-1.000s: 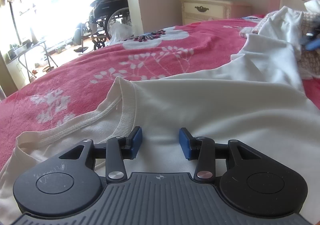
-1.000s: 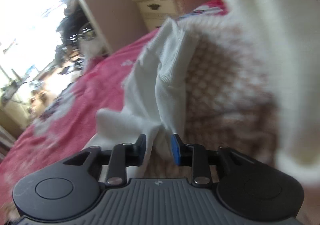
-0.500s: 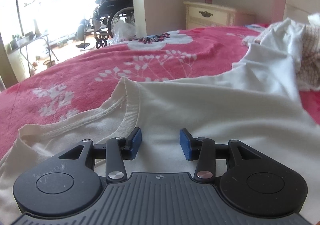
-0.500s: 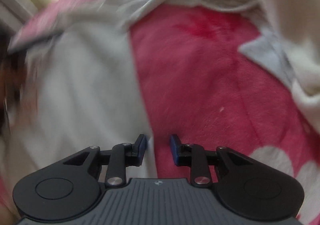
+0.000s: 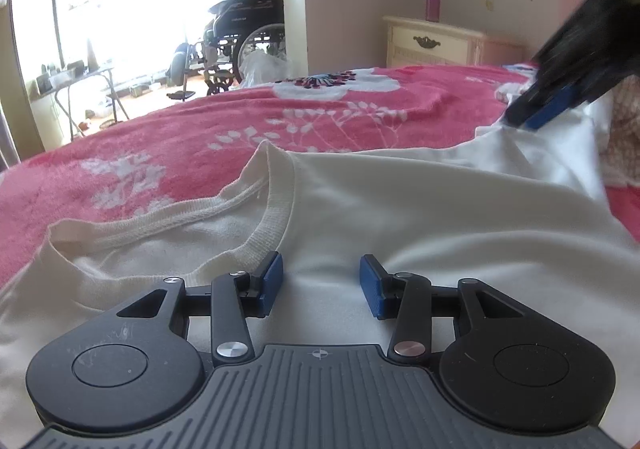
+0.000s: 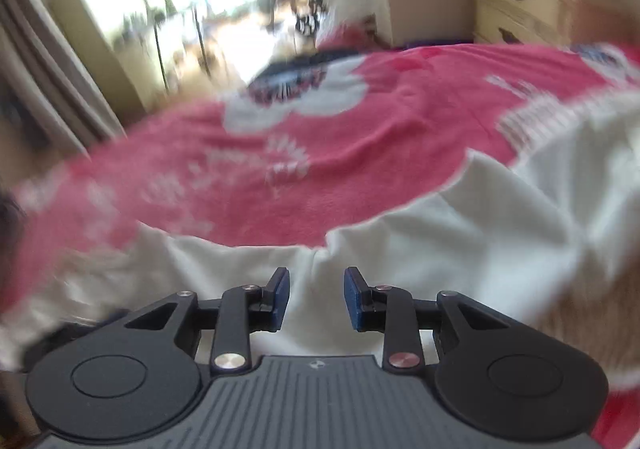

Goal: Fold clothes

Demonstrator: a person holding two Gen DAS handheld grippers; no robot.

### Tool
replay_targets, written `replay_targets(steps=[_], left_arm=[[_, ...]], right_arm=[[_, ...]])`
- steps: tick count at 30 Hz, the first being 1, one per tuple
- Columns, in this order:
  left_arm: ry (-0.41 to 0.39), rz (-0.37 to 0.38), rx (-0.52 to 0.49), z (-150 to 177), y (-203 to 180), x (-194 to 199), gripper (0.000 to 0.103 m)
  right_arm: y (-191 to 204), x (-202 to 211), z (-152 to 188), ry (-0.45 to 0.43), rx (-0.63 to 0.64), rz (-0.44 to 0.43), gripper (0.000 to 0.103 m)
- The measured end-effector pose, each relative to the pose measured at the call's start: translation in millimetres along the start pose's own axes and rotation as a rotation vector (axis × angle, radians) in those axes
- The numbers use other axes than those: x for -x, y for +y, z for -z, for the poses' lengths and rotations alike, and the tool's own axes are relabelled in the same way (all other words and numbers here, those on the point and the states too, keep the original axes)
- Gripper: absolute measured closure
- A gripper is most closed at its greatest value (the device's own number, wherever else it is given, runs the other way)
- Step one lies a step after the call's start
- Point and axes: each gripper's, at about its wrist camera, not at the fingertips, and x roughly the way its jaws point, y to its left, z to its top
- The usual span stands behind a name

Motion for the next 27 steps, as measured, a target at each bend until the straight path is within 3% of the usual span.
replay_targets(steps=[2,4,8,9,11,14,21,22,24,27], left_arm=[[-0.005,0.005,0.005,1,0,0,0.06],[-0.008,0.004,0.003,2,0,1,0.06],[-0.009,0.011,0.008,2,1,0,0.059],[-0.009,0.015,0.012,2,2,1,0.059],[-0.01,0.022,0.019,3,3,1,0.058],[-0.011,0.022,0.017,4,3,2,0.058],[-0.011,0.019,0.012,4,1,2,0.058],[-0.011,0.019,0.012,4,1,2,0.058],[-0.011,0.019,0.012,4,1,2,0.058],[-0.012,0.017,0.01,3,1,2,0.058]], right_arm=[[-6,-9,-12,0.043,-0.142,-0.022,0.069],[0,-4,-21,0.027,-0.155,-0.084,0.069],[37,-13,-27,0.073,0.26,-0.078,0.064],[47,-15,-29,0.085,0.368,-0.074,0.057],[61,-25,-29,0.123,0.546,-0.05,0.053],[62,-48,-27,0.223,0.636,-0.012,0.053],[51,-76,-24,0.3,0.653,0.007,0.053],[50,-75,-23,0.299,0.65,-0.003,0.055],[49,-69,-20,0.283,0.665,-0.019,0.095],[46,-52,-19,0.173,0.676,-0.013,0.097]])
